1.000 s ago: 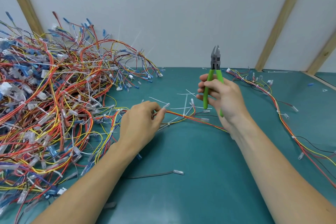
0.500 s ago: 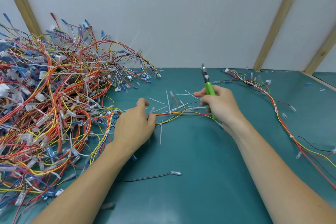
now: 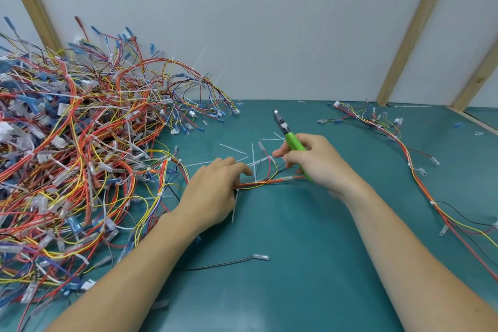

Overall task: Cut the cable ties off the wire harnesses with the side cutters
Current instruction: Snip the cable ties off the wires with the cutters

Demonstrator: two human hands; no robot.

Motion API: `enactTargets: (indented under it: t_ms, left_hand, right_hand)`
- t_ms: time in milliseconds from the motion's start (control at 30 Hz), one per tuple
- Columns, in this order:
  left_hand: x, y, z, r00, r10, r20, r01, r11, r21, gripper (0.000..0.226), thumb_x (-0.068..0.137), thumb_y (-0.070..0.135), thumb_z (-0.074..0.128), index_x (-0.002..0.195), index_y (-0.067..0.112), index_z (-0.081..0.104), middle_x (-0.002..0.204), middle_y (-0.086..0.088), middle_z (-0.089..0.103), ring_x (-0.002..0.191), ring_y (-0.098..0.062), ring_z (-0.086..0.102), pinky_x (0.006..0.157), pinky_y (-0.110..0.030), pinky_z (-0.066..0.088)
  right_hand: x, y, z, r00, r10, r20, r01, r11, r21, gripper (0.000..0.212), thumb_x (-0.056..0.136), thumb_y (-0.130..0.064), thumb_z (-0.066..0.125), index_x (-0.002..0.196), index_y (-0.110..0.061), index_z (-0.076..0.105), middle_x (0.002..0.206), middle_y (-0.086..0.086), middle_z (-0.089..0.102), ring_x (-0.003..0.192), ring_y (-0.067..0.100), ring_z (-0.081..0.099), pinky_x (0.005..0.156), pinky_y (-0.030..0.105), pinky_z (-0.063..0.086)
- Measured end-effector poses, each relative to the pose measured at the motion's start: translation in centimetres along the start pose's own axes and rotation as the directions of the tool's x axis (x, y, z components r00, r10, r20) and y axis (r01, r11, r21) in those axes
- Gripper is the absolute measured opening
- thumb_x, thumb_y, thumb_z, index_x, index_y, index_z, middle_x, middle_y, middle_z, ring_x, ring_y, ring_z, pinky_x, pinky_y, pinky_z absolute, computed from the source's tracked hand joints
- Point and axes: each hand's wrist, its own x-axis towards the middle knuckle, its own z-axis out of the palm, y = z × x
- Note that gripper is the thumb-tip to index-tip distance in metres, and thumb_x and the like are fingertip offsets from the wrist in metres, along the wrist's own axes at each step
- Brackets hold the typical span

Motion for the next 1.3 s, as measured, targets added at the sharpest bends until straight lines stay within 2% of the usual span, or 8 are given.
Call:
enactTargets:
  t_ms: [133,233,433,567,867,1000,1100,1300]
  left_hand:
    - [0.1,-0.1,0.0,1.000,-0.025,0.006,0.025,0.999,0.026,0.047,0.081,0.005,0.050,0.110,0.039,0.065,0.086,0.012,0.046,0.087,-0.014,0.039,0.073,-0.032,0.028]
    - [0.0,-0.1,0.1,0.999,-0.047,0.010,0.047,0.997,-0.062,0.044,0.079,0.006,0.052,0.104,0.039,0.068,0.079,0.012,0.048,0.085,-0.014,0.043,0.075,-0.033,0.034]
    - [-0.2,0.3,0.5,0.996,0.012,-0.092,-0.026,0.989,-0.147,0.008,0.089,0.037,0.066,0.094,0.037,0.073,0.086,0.014,0.057,0.089,-0.010,0.049,0.085,-0.035,0.041]
    - [-0.1,0.1,0.8,0.993,0.045,-0.109,-0.069,0.970,-0.232,0.013,0.087,0.041,0.073,0.095,0.032,0.069,0.084,0.017,0.065,0.088,-0.008,0.056,0.085,-0.037,0.047]
    - [0.0,-0.1,1.1,0.995,-0.071,-0.069,0.057,0.981,-0.187,0.015,0.084,0.046,0.070,0.080,0.034,0.062,0.060,0.013,0.056,0.064,-0.004,0.053,0.055,-0.023,0.031]
    - [0.2,-0.3,1.0,0.982,-0.155,-0.111,0.128,0.968,-0.217,0.010,0.079,0.039,0.069,0.076,0.034,0.060,0.065,0.011,0.053,0.066,-0.002,0.053,0.056,-0.028,0.035]
    - [0.4,-0.9,1.0,0.969,-0.228,-0.093,0.181,0.914,-0.362,0.013,0.076,0.031,0.074,0.071,0.031,0.063,0.069,0.010,0.060,0.069,-0.008,0.059,0.066,-0.032,0.049]
    - [0.5,-1.4,1.3,0.970,-0.234,-0.064,0.173,0.852,-0.495,0.014,0.083,0.033,0.074,0.073,0.027,0.068,0.063,0.013,0.066,0.056,-0.006,0.055,0.062,-0.032,0.050]
  right_hand:
    - [-0.2,0.5,1.1,0.989,0.047,0.143,-0.030,0.993,-0.116,0.016,0.088,0.002,0.063,0.096,-0.011,0.067,0.102,-0.007,0.079,0.075,-0.001,0.065,0.064,0.013,0.045]
    - [-0.3,0.7,1.6,0.978,0.077,0.195,-0.050,0.989,-0.142,0.016,0.088,-0.001,0.065,0.101,-0.011,0.068,0.100,-0.011,0.079,0.079,-0.003,0.067,0.065,0.012,0.045]
    - [-0.5,0.7,2.1,0.984,0.069,0.163,-0.052,0.993,-0.106,0.010,0.089,-0.012,0.074,0.094,-0.017,0.067,0.093,-0.005,0.079,0.067,-0.004,0.064,0.065,0.024,0.045]
    - [-0.7,0.7,2.3,0.984,0.065,0.166,-0.048,0.993,-0.109,0.010,0.089,-0.018,0.077,0.091,-0.019,0.068,0.095,-0.002,0.079,0.070,-0.001,0.063,0.070,0.025,0.042]
    - [-1.3,-0.2,2.2,0.969,0.008,0.248,-0.004,1.000,-0.014,0.008,0.090,-0.010,0.072,0.096,-0.013,0.067,0.099,-0.001,0.079,0.081,0.009,0.066,0.078,0.032,0.051]
    - [-1.3,-0.2,2.2,0.987,-0.132,0.097,0.150,0.964,-0.218,0.006,0.088,-0.016,0.071,0.091,-0.020,0.069,0.092,0.001,0.075,0.088,0.027,0.068,0.084,0.047,0.059]
    - [-1.2,0.2,1.4,0.963,-0.268,0.043,0.258,0.853,-0.453,0.014,0.082,-0.017,0.068,0.091,-0.028,0.067,0.084,-0.011,0.070,0.084,0.019,0.063,0.078,0.043,0.057]
    - [-0.5,0.6,-0.8,0.956,-0.292,0.011,0.240,0.764,-0.598,0.018,0.084,-0.036,0.076,0.094,-0.043,0.062,0.094,-0.016,0.066,0.097,0.014,0.063,0.087,0.042,0.054]
